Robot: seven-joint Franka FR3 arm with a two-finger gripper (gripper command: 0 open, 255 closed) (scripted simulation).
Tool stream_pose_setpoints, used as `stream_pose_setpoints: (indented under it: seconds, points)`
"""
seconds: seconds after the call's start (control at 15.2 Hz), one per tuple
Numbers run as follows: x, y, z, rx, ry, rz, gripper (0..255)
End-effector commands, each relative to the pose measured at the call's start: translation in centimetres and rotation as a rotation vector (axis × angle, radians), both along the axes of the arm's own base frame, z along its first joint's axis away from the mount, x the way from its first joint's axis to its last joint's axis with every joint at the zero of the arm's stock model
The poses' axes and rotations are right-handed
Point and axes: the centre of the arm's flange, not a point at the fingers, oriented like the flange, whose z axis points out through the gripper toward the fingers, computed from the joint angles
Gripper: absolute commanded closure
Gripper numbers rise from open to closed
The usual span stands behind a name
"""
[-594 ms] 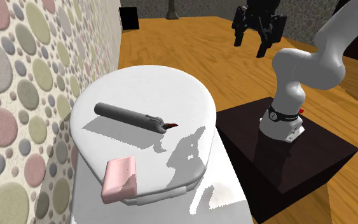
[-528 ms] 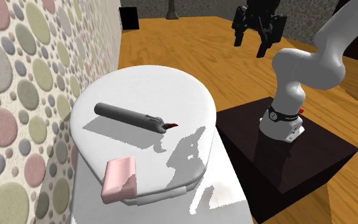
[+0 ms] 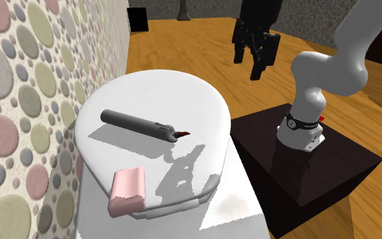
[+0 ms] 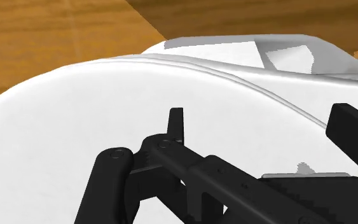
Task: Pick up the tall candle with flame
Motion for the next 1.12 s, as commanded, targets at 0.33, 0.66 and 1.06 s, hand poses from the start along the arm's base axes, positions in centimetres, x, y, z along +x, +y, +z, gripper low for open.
stream_pose_setpoints:
  seconds: [0.33,0.66,1.06]
  points:
    - [9.4,1.1,-2.3,-0.015,0.009,-0.21,0]
    - [16.1,0.7,-4.0,-0.025,0.016,-0.356,0]
    - [23.9,-1.0,-6.1,-0.038,0.024,-0.533,0]
